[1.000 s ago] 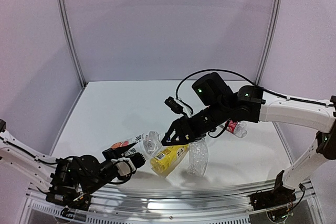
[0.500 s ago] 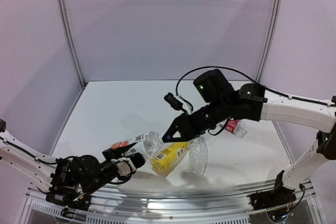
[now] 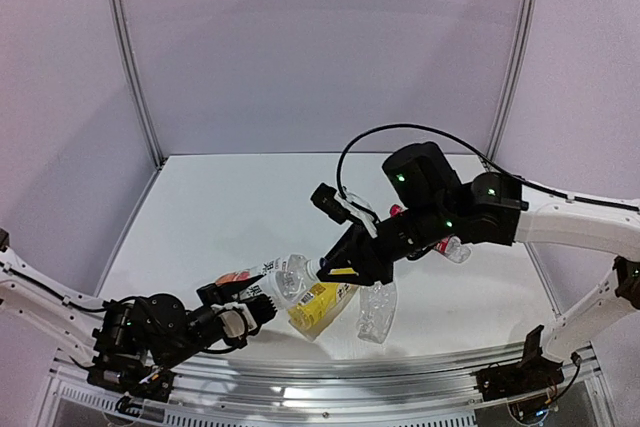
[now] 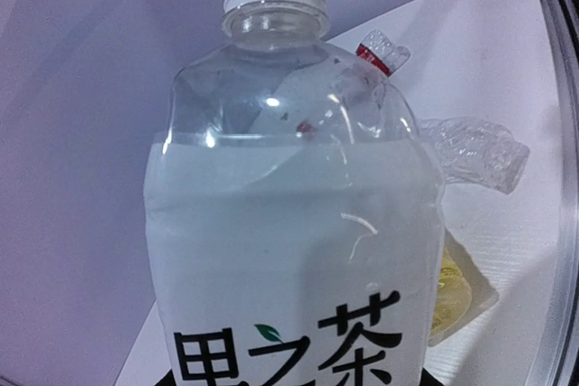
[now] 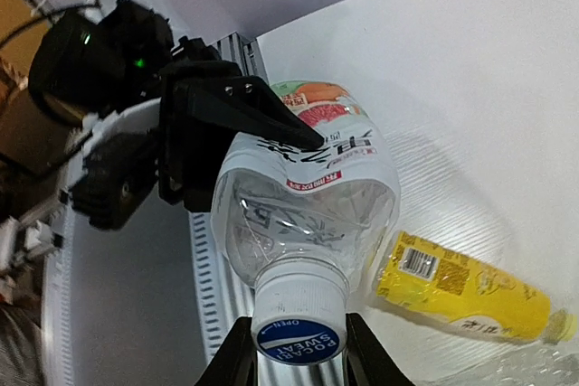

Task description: Unscrew the bottle caps

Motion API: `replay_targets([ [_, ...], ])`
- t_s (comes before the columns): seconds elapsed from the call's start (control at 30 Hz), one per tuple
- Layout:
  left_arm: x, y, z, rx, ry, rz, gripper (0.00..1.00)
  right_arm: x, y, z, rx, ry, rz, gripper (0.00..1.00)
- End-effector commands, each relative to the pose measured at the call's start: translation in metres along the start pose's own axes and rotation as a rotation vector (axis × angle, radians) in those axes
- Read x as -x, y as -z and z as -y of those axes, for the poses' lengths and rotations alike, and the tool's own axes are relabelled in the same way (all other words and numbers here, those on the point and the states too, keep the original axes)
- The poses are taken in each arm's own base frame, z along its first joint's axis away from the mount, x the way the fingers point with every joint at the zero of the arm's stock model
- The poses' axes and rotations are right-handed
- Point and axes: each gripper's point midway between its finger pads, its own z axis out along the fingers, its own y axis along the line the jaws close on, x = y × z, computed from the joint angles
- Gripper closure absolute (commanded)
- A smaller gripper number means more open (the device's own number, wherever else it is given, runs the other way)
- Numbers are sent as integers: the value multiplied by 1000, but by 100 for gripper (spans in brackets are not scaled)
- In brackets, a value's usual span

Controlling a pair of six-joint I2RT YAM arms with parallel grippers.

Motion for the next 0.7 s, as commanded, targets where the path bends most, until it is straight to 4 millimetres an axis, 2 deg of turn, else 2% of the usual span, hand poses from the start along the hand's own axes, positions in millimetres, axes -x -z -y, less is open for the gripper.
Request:
replay_targets([
  [0.0,11,3,-2,-20,58,34,100,-11,29,-6,-92,586,100,100],
  [0.13,11,2,0,-29,58,34,100,-35,32,-3,-133,930,126,100],
  [0.23,10,2,1,-32,55,32,100,-35,33,5,-228,1068,125,100],
  [0.37,11,2,1,-34,58,34,100,-48,30,1,-277,1275,96,100],
  [0.5,10,1,2,-38,54,31,100,-53,26,-1,-304,1368,32,100],
  [0.6,10,1,2,-37,52,26,100,-57,22,5,-335,1385,-48,99],
  [0.67,9,1,1,-30,51,21,100,-47,25,3,-354,1290,-12,86],
])
